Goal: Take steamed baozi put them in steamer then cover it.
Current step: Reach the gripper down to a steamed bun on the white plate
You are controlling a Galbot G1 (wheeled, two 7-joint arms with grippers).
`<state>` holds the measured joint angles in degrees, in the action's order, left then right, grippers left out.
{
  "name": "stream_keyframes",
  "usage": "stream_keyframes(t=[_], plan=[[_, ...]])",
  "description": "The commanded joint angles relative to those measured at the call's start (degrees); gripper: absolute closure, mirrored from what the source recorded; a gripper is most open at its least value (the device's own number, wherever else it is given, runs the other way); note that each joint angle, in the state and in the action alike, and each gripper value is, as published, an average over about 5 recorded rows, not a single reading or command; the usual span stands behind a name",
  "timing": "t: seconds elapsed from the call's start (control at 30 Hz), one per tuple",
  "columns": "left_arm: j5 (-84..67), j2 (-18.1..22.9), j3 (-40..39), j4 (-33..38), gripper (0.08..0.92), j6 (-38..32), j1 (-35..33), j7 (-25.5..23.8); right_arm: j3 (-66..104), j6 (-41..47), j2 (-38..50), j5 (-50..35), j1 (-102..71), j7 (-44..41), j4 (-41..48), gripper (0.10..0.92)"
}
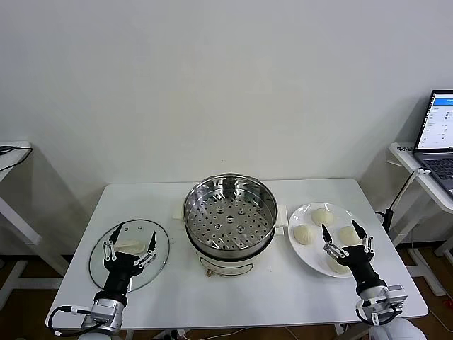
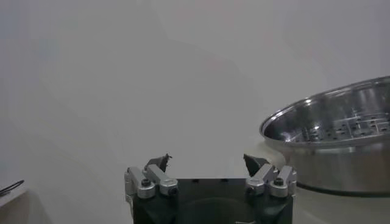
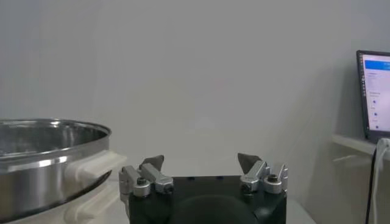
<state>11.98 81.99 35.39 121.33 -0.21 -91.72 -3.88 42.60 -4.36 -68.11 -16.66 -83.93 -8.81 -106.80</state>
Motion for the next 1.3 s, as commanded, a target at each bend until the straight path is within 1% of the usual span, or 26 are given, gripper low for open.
stream_keyframes(t=[0.03, 0.13, 0.23, 0.3, 0.4, 0.5, 0.63, 0.73, 0.83, 0.9, 1.07, 1.3], plan=[[0.21, 0.01, 0.14, -0.04, 0.177, -0.18, 0.00, -0.05, 0.17, 0.73, 1.82, 0.78, 3.02, 0.29, 2.49, 0.203], [0.18, -0.25, 0.30, -0.03, 0.177, -0.35, -0.08, -0.05, -0.40, 2.08, 6.58, 6.16, 6.97, 0.10, 5.75, 0.203], [0.10, -0.65, 0.42, 0.17, 0.177, -0.74, -0.23, -0.11, -2.54, 4.13, 14.71, 14.19, 12.59, -1.33, 10.43, 0.203], [0.04, -0.77, 0.44, 0.19, 0.177, -1.01, -0.24, -0.16, -5.28, 5.72, 20.81, 17.69, 16.54, -3.51, 13.37, 0.203], [-0.02, -0.84, 0.35, 0.02, 0.177, -1.29, -0.23, -0.21, -11.71, 8.10, 28.59, 20.45, 23.52, -8.21, 17.31, 0.203], [-0.03, -0.81, 0.20, 0.00, 0.177, -1.47, -0.32, -0.20, -20.78, 9.80, 33.89, 22.45, 31.76, -15.38, 21.17, 0.203], [-0.02, -0.70, 0.16, 0.15, 0.177, -1.55, -0.39, -0.10, -35.67, 10.75, 38.35, 23.61, 46.36, -28.86, 27.00, 0.203], [0.00, -0.63, 0.17, 0.21, 0.177, -1.43, -0.40, 0.03, -47.01, 10.58, 38.84, 25.12, 57.67, -39.05, 32.16, 0.203], [0.02, -0.50, 0.24, 0.42, 0.177, -1.32, -0.51, 0.07, -56.60, 10.03, 37.51, 27.21, 68.44, -49.60, 36.73, 0.203], [0.01, -0.36, 0.34, 0.51, 0.177, -1.28, -0.51, 0.09, -62.60, 9.96, 36.06, 28.18, 74.48, -54.16, 39.41, 0.203], [0.03, -0.02, 0.45, 0.79, 0.177, -0.94, -0.53, 0.28, -72.64, 9.44, 30.87, 31.53, 83.72, -58.68, 46.96, 0.203], [0.06, 0.03, 0.56, 1.10, 0.177, -0.64, -0.93, 0.45, -74.51, 8.10, 22.72, 36.50, 85.97, -59.26, 56.67, 0.203]])
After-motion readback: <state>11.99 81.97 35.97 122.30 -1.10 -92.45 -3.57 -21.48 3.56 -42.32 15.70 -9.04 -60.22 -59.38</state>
